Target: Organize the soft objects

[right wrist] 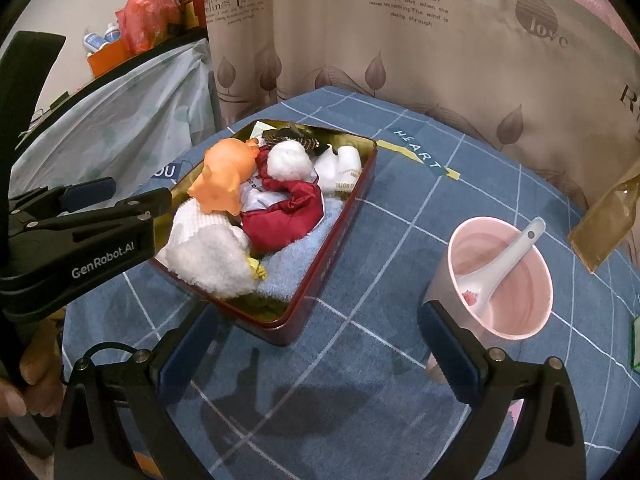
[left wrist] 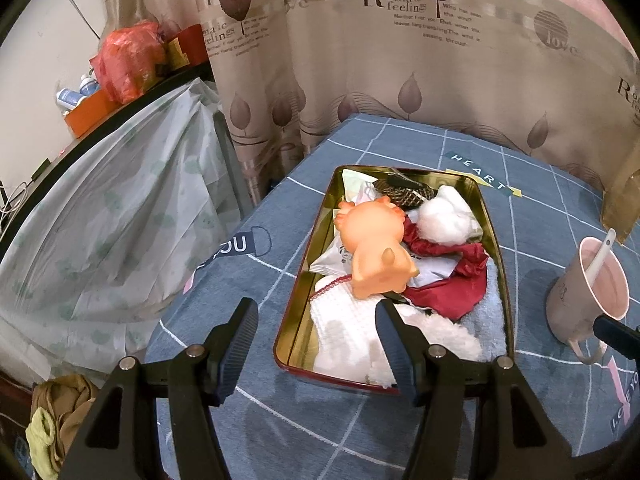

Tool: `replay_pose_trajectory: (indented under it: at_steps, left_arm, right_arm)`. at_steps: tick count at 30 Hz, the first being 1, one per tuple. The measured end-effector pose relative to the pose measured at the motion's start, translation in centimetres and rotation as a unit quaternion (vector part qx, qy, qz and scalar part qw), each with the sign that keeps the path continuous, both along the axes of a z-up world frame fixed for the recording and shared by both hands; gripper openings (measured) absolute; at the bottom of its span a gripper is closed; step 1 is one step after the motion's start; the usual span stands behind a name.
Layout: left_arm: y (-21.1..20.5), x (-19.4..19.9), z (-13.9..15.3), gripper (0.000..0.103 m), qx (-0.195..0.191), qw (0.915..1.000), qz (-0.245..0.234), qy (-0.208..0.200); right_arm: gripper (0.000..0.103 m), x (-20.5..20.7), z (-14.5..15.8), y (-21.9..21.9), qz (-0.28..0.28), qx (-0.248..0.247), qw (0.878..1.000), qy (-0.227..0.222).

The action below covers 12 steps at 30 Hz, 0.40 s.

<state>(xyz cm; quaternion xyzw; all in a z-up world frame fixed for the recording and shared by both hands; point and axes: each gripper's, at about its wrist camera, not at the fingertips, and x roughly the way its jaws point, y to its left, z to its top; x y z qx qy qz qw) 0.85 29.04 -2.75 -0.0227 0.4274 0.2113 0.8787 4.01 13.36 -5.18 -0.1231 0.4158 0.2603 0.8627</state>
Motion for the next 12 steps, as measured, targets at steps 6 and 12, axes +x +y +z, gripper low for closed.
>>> replay_pose_trajectory:
  at_steps: [6, 12]
  left_arm:
    - [-0.1, 0.03, 0.09, 0.062, 0.001, 1.0, -0.003, -0.003]
    - [-0.32, 0.08, 0.15, 0.062, 0.003, 1.0, -0.005, -0.002]
  right_arm:
    - [0.1, -0.13, -0.38, 0.16, 0.002, -0.002, 1.0, 0.002]
    - [0.1, -0.18, -0.48, 0.32, 0.002, -0.003, 1.0, 0.001]
